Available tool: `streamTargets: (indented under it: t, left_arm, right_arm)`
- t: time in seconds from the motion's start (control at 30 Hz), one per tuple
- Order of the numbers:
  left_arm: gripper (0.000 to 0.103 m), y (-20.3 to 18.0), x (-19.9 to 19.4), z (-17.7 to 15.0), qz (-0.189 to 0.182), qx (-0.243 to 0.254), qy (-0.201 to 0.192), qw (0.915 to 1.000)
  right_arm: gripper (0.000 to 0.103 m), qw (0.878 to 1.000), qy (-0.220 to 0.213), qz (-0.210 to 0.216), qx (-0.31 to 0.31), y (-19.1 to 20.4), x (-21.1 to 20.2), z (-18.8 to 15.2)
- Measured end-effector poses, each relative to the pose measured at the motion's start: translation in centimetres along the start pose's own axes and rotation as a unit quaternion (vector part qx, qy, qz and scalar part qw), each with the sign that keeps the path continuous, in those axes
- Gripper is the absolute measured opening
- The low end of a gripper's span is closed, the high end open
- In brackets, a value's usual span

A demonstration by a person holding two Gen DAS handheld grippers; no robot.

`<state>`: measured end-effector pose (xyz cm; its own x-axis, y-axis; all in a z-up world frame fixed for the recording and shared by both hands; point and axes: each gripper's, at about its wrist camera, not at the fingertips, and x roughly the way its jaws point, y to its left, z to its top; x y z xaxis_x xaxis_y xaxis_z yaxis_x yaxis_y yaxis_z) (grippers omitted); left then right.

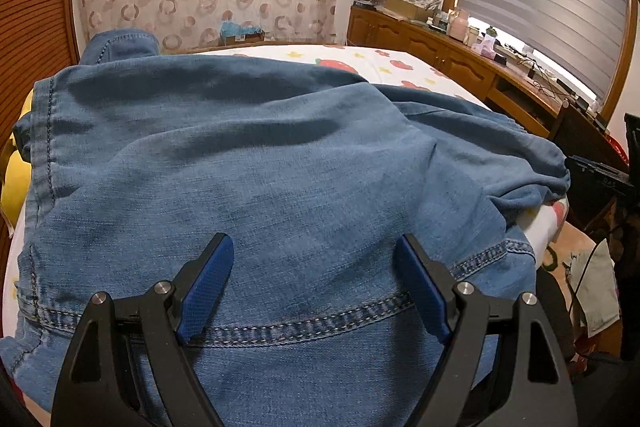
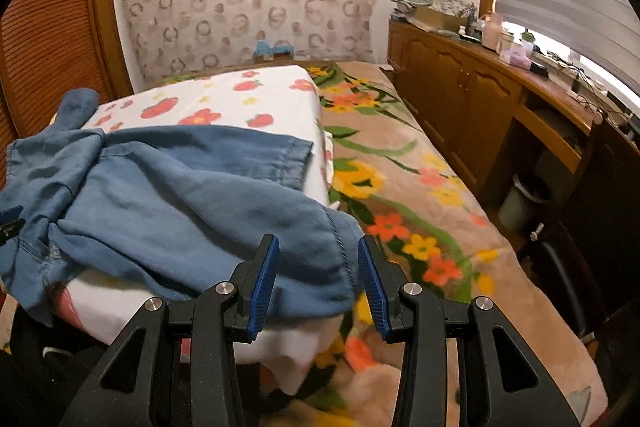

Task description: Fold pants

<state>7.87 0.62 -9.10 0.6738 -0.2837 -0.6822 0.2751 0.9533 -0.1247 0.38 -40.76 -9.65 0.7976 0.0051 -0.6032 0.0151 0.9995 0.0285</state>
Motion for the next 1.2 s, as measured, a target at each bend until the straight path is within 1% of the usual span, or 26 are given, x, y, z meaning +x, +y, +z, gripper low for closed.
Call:
streamTargets:
  t: [0.07, 0.17, 0.3, 0.5, 0.53, 0.57, 0.6, 0.63, 0.7, 0.8, 0.93, 1.07, 1.2]
  left_arm:
    - [0.084, 0.0, 0.1, -0.1, 0.000, -0.001, -0.002, 1.0000]
    - [0.084, 0.1, 0.1, 0.0, 0.002, 0.002, -0.002, 1.0000]
    - [0.084, 0.0, 0.2, 0.0, 0.003, 0.003, -0.002, 1.0000]
    - [0.084, 0.0, 0.2, 0.0, 0.002, 0.003, -0.002, 1.0000]
    - [0.084, 0.0, 0.2, 0.0, 0.004, 0.003, -0.003, 1.0000]
    - [0.084, -0.1, 0.2, 0.0, 0.003, 0.002, -0.003, 1.0000]
    - [0.084, -0.2, 0.3, 0.0, 0.003, 0.002, -0.004, 1.0000]
    - [0.084, -0.2, 0.3, 0.1, 0.003, 0.003, -0.004, 1.0000]
    - [0.084, -0.2, 0.3, 0.1, 0.002, 0.000, -0.004, 1.0000]
    - [0.084, 0.1, 0.0, 0.3, -0.002, -0.008, -0.001, 1.0000]
    - [0.084, 0.5, -1.0, 0.7, -0.014, -0.028, -0.005, 0.9995]
    - [0.084, 0.7, -2.4, 1.1, -0.011, -0.031, -0.022, 0.9992]
    - [0.084, 0.9, -3.8, 1.4, -0.008, -0.032, -0.039, 0.9987]
  right_arm:
    - [0.043, 1.000, 0.004, -0.004, 0.004, 0.6, -0.4, -0.1]
    - [0.043, 1.000, 0.015, 0.002, 0.014, 0.3, -0.7, -0.4]
    - [0.044, 0.999, 0.030, 0.007, 0.022, 0.3, 0.0, -0.8]
    - [0.044, 0.998, 0.037, 0.030, 0.042, -0.5, 0.1, -0.7]
    - [0.041, 0.998, 0.037, 0.033, 0.042, -0.5, 0.1, -0.6]
    - [0.033, 0.998, 0.035, 0.034, 0.044, -0.6, 0.0, -0.5]
    - [0.016, 0.998, 0.032, 0.036, 0.046, -0.6, -0.2, -0.7]
    - [0.012, 0.997, 0.031, 0.047, 0.049, -0.8, -0.4, -0.6]
    - [0.008, 0.997, 0.013, 0.056, 0.055, -1.0, -1.3, -0.4]
    - [0.007, 0.996, -0.019, 0.066, 0.051, -1.5, -3.2, 0.7]
    - [0.007, 0.994, -0.058, 0.083, 0.028, -0.8, -5.9, 3.6]
    - [0.007, 0.990, -0.096, 0.100, -0.020, 1.6, -8.4, 6.8]
    - [0.007, 0.979, -0.131, 0.140, -0.071, 5.8, -10.3, 10.4]
